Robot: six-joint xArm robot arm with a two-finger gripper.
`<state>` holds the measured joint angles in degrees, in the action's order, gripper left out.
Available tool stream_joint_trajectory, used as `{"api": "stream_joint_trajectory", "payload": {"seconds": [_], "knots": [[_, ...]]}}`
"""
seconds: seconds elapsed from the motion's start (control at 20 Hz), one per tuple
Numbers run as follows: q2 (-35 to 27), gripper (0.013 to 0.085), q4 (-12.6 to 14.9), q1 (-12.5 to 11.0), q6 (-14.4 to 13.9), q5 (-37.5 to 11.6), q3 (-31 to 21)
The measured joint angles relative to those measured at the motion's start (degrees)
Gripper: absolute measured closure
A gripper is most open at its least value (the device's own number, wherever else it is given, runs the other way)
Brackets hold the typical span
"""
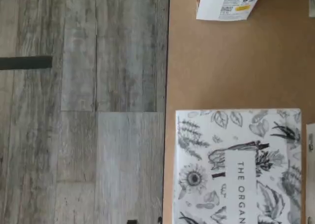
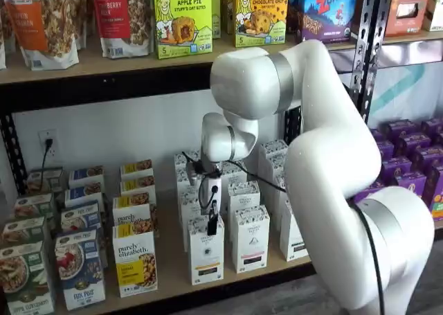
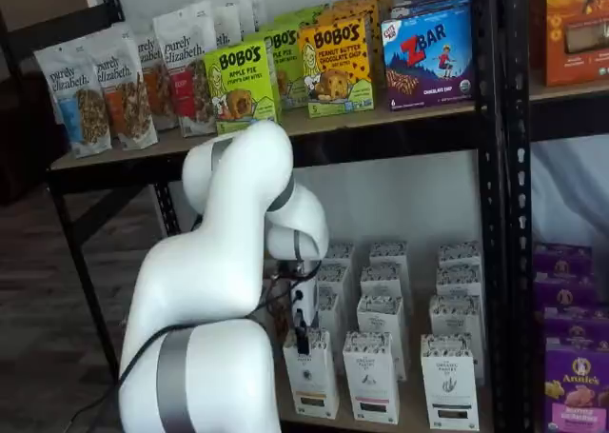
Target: Pick up the white box with a yellow strip in the middle, on the bottom shelf, the fourth box from the left
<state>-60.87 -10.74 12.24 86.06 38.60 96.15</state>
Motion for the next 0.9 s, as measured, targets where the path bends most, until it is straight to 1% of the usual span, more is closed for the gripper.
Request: {"api": "stream_joint_trajectory", "payload": {"seconds": [0.45,0.75,0.9], "knots": [[-3.4,0.0130,1.0,0.6,-1.5,1.0,3.7],[-5.0,0.0130,1.3,1.5,-2.4,-2.1,4.1],[-5.7,0.0130,1.4,1.6,-2.7,-2.1,4.7]]}}
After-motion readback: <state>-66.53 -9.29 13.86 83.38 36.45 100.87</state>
